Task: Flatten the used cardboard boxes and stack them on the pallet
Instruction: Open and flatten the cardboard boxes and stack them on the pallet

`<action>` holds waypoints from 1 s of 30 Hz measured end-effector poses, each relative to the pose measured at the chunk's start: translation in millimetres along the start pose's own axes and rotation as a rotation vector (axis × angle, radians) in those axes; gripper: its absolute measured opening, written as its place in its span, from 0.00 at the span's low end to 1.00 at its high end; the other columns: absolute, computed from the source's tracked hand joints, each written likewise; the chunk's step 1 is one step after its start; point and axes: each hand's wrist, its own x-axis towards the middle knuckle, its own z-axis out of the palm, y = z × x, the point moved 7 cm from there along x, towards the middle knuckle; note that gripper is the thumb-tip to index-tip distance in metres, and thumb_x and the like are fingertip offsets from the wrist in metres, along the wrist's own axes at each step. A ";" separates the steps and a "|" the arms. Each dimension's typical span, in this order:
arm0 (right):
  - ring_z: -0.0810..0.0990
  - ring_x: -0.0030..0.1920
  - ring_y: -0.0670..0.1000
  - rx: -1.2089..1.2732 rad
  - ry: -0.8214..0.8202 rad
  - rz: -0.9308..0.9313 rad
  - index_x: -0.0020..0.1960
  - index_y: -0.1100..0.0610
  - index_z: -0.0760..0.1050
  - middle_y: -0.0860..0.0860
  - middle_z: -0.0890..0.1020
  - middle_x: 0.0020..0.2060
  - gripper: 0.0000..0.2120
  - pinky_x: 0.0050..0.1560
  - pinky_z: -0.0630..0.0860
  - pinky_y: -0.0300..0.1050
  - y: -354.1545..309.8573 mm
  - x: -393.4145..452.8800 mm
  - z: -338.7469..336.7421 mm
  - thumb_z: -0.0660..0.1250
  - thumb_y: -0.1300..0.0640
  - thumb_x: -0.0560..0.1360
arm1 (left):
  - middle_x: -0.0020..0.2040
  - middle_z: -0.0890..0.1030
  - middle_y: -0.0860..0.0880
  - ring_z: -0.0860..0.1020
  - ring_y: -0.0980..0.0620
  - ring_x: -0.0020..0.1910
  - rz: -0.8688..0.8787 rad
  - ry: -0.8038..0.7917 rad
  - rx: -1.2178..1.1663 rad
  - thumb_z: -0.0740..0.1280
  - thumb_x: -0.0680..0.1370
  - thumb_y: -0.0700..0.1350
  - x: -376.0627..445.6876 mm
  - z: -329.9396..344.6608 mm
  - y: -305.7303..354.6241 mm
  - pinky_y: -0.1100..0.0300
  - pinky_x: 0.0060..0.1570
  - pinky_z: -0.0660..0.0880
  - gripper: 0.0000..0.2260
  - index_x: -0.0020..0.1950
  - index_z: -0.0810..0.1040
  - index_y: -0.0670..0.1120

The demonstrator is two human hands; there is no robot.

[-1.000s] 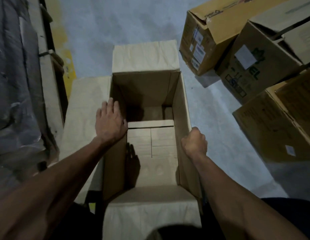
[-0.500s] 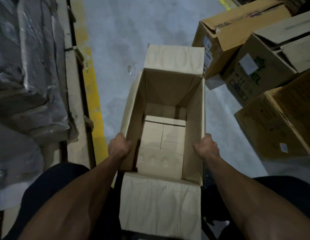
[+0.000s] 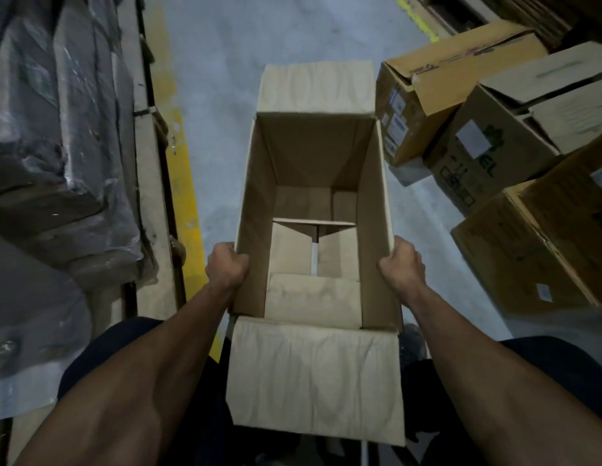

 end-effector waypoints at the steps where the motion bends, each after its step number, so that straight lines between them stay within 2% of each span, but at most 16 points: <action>1: 0.79 0.57 0.64 0.004 0.008 -0.024 0.65 0.60 0.74 0.62 0.80 0.57 0.16 0.59 0.77 0.55 -8.2 0.6 -8.2 0.63 0.65 0.77 | 0.50 0.83 0.35 0.80 0.36 0.53 0.014 0.012 -0.011 0.69 0.75 0.39 0.1 -7.6 7.5 0.53 0.47 0.73 0.09 0.53 0.83 0.37; 7: 0.79 0.54 0.62 0.081 0.073 -0.099 0.64 0.57 0.76 0.58 0.81 0.53 0.16 0.54 0.78 0.52 -37.8 -12.2 -57.1 0.65 0.63 0.76 | 0.49 0.83 0.37 0.80 0.37 0.52 0.097 0.072 -0.025 0.70 0.76 0.40 -16.0 -50.3 48.7 0.50 0.50 0.76 0.07 0.51 0.82 0.38; 9: 0.80 0.54 0.62 0.114 0.094 -0.115 0.62 0.56 0.76 0.58 0.81 0.52 0.15 0.55 0.79 0.56 -40.6 -19.6 -68.4 0.66 0.63 0.76 | 0.49 0.83 0.38 0.81 0.37 0.51 0.124 0.095 -0.019 0.70 0.76 0.41 -26.5 -61.7 56.9 0.49 0.51 0.78 0.07 0.51 0.82 0.39; 11: 0.80 0.53 0.61 0.147 0.107 -0.120 0.62 0.55 0.76 0.57 0.81 0.52 0.15 0.55 0.80 0.61 -40.3 -26.4 -75.6 0.66 0.63 0.77 | 0.49 0.84 0.38 0.81 0.37 0.52 0.147 0.118 0.002 0.71 0.77 0.43 -37.4 -70.1 61.5 0.51 0.50 0.76 0.07 0.51 0.82 0.41; 14: 0.80 0.52 0.60 0.182 0.122 -0.118 0.61 0.53 0.77 0.57 0.82 0.52 0.15 0.55 0.80 0.62 -36.6 -35.3 -83.4 0.66 0.63 0.76 | 0.52 0.83 0.39 0.79 0.37 0.54 0.200 0.143 0.041 0.69 0.78 0.45 -54.9 -77.7 67.7 0.53 0.48 0.71 0.08 0.54 0.82 0.42; 16: 0.81 0.52 0.60 0.208 0.127 -0.110 0.60 0.54 0.78 0.56 0.82 0.51 0.15 0.55 0.80 0.62 -34.5 -38.7 -85.4 0.66 0.63 0.75 | 0.54 0.82 0.40 0.79 0.36 0.55 0.220 0.160 0.066 0.68 0.79 0.46 -62.2 -78.1 69.5 0.53 0.48 0.70 0.09 0.56 0.80 0.42; 20: 0.81 0.51 0.60 0.238 0.132 -0.106 0.59 0.53 0.78 0.55 0.82 0.50 0.13 0.53 0.81 0.61 -32.4 -40.7 -87.9 0.67 0.62 0.76 | 0.62 0.78 0.39 0.76 0.36 0.60 0.289 0.249 0.102 0.65 0.80 0.42 -73.1 -77.7 85.9 0.44 0.57 0.75 0.13 0.64 0.72 0.42; 22: 0.80 0.52 0.60 0.248 0.129 -0.110 0.60 0.54 0.78 0.56 0.82 0.51 0.13 0.54 0.81 0.61 -33.2 -41.7 -90.9 0.66 0.63 0.76 | 0.73 0.70 0.39 0.68 0.39 0.72 0.442 0.287 0.163 0.64 0.81 0.41 -83.8 -73.3 110.4 0.43 0.71 0.67 0.21 0.74 0.67 0.44; 24: 0.80 0.52 0.60 0.252 0.136 -0.110 0.57 0.52 0.77 0.56 0.81 0.51 0.12 0.55 0.80 0.61 -32.6 -41.6 -95.5 0.66 0.64 0.77 | 0.79 0.62 0.42 0.59 0.42 0.78 0.639 0.295 0.346 0.64 0.81 0.44 -97.7 -54.6 141.9 0.48 0.76 0.56 0.24 0.77 0.64 0.45; 25: 0.80 0.52 0.59 0.254 0.130 -0.115 0.55 0.49 0.76 0.55 0.82 0.50 0.12 0.55 0.80 0.61 -33.5 -42.0 -96.3 0.66 0.64 0.77 | 0.77 0.65 0.42 0.62 0.43 0.76 0.728 0.246 0.419 0.63 0.81 0.45 -101.9 -37.5 154.3 0.48 0.75 0.59 0.22 0.75 0.67 0.46; 26: 0.80 0.51 0.59 0.262 0.119 -0.123 0.54 0.48 0.75 0.54 0.82 0.49 0.13 0.55 0.80 0.61 -35.1 -43.0 -96.1 0.66 0.64 0.77 | 0.73 0.70 0.42 0.69 0.44 0.71 0.770 0.130 0.457 0.63 0.81 0.46 -103.0 -16.4 161.4 0.49 0.72 0.66 0.18 0.71 0.71 0.46; 28: 0.80 0.51 0.57 0.293 0.093 -0.132 0.55 0.47 0.76 0.52 0.81 0.49 0.13 0.55 0.80 0.61 -36.2 -42.4 -95.4 0.67 0.64 0.76 | 0.65 0.75 0.43 0.76 0.46 0.60 0.709 -0.256 0.531 0.62 0.82 0.49 -99.6 39.3 160.2 0.49 0.62 0.75 0.14 0.66 0.74 0.45; 30: 0.80 0.50 0.55 0.312 0.073 -0.133 0.59 0.49 0.76 0.51 0.80 0.48 0.14 0.54 0.81 0.58 -36.6 -40.7 -93.0 0.67 0.63 0.77 | 0.69 0.73 0.41 0.74 0.44 0.64 0.610 -0.594 0.669 0.61 0.83 0.52 -92.6 96.1 141.5 0.45 0.65 0.73 0.19 0.70 0.71 0.44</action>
